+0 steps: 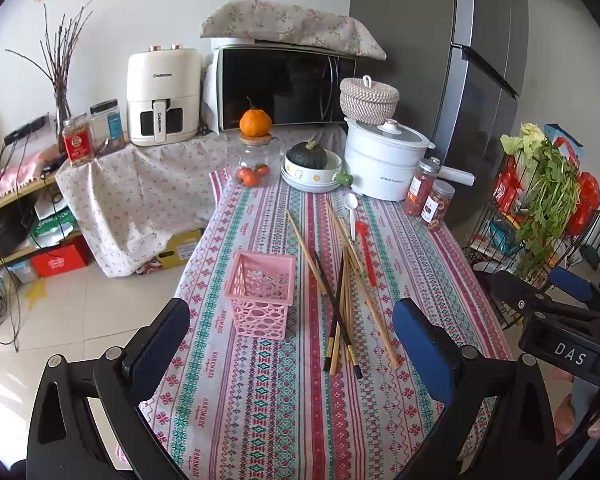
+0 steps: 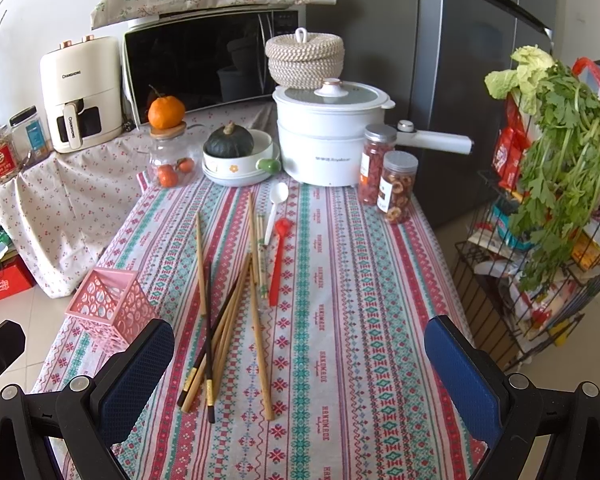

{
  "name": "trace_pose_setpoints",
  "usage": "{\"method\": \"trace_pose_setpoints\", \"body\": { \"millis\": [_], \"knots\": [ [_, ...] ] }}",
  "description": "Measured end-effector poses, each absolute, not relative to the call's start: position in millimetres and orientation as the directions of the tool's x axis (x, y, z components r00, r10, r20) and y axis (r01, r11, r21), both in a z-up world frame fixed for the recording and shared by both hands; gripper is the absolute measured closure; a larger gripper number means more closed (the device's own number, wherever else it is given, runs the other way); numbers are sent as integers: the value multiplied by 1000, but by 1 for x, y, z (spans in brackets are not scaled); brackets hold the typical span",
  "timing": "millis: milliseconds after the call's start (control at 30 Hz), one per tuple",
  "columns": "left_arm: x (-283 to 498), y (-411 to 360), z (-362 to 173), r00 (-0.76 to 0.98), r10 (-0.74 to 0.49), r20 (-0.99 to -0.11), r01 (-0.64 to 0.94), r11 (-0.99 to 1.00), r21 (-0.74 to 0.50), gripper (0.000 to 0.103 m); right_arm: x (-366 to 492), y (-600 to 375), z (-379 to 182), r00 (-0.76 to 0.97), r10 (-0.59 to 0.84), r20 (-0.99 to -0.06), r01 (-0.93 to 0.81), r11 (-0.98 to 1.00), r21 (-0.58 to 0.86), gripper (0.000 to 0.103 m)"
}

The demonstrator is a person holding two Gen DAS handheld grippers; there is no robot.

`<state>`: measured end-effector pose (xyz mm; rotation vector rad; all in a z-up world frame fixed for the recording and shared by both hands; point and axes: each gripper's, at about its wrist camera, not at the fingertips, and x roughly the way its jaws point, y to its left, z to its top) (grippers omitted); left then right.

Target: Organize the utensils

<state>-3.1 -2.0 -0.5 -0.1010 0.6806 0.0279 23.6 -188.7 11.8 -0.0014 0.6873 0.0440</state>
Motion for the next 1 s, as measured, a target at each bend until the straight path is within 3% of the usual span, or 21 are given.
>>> {"method": "trace_pose_setpoints", "body": {
  "millis": [233, 467, 733, 933, 1000],
  "knots": [
    [4, 5, -1, 764, -15, -645, -67, 993, -101, 1, 29, -193, 11, 759, 50, -650, -38, 999, 32, 0],
    [38, 6, 0, 728, 2, -685, -35, 999, -35, 1, 51, -202, 8, 707, 57, -705, -43, 998, 37, 0],
    [120, -4, 4, 604, -122, -787, 100, 992, -77, 1, 93, -231, -3, 607, 128, -784, -48, 991, 125, 0],
    [220, -8, -26, 448, -142, -883, 46, 990, -135, 23, 127, -246, -18, 567, 130, -814, -51, 991, 123, 0],
    [253, -8, -46, 388, -145, -910, 6, 988, -155, 35, 139, -250, -26, 554, 132, -822, -55, 991, 122, 0]
  ]
}}
